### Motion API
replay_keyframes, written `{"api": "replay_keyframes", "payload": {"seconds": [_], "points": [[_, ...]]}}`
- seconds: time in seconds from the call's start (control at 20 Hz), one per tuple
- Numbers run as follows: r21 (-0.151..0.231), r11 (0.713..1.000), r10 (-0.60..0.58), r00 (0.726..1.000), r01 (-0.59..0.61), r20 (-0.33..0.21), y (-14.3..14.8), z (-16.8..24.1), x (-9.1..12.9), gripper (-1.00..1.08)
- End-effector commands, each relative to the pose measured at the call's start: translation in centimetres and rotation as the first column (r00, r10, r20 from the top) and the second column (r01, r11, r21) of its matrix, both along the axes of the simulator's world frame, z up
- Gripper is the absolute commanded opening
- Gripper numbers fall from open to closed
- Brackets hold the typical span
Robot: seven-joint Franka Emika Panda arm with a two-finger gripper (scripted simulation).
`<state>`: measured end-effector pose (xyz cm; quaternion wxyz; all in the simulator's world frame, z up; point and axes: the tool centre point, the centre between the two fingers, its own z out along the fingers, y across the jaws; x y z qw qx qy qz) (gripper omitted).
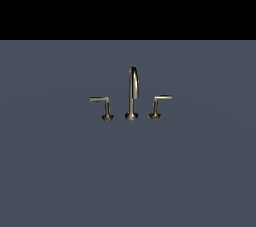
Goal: Turn on the faucet by rotating a designated handle.
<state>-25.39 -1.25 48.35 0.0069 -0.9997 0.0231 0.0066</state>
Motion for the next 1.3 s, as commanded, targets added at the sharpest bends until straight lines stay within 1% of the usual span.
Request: {"api": "replay_keyframes", "payload": {"seconds": [0.0,0.15,0.4,0.75,1.0,1.25], "points": [[0.0,1.0,0.0,1.0,0.0,0.0,0.0,0.0,0.0,-1.0],[0.008,1.0,0.002,1.0,-0.002,0.003,0.1,0.1,0.2,-1.0],[0.034,0.999,0.014,1.0,-0.014,0.013,0.4,0.5,0.7,-1.0],[0.034,0.999,0.005,1.0,-0.005,0.013,0.3,0.4,1.0,-1.0],[0.033,0.999,-0.041,0.999,0.041,0.011,0.1,0.1,2.4,-1.0],[0.03,0.992,-0.121,0.993,0.12,0.008,-0.3,-0.7,4.8,-1.0]]}}
